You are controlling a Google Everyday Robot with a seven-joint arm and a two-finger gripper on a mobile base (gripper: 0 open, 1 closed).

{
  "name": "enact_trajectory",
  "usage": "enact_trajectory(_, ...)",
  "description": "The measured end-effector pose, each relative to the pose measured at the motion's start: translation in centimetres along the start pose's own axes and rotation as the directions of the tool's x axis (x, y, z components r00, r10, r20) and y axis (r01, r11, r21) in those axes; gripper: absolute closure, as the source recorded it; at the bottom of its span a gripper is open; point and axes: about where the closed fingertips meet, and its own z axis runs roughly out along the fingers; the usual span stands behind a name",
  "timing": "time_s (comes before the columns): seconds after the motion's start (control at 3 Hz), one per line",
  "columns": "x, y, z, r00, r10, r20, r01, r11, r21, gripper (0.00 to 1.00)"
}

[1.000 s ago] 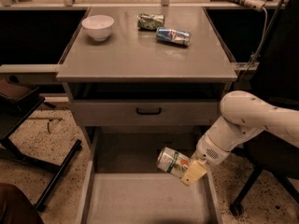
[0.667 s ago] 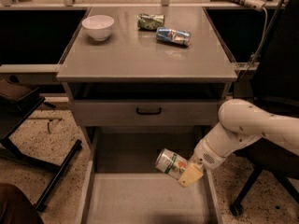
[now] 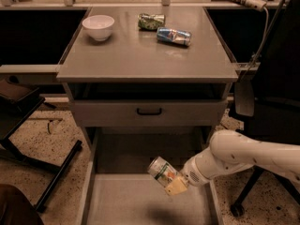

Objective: Place 7up can into middle drawer

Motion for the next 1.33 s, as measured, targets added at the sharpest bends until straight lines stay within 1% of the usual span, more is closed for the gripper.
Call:
enact_trajectory(0.33,-1.4,0.6,5.0,0.997,-0.009,0.074,0.005,0.9983,0.058,1.0)
enact_trajectory(0.67,-1.4,0.6,5.0,0.997,-0.009,0.074,0.005,0.9983,0.058,1.0)
enact_trajectory(1.0,-1.8,0.0,6.2,0.996,-0.004,0.091,-0.005,0.9949,0.101,1.0)
enact_trajectory(1.33,-3.1,-1.1,9.1,0.994,-0.005,0.107,-0.013,0.9849,0.173,1.0)
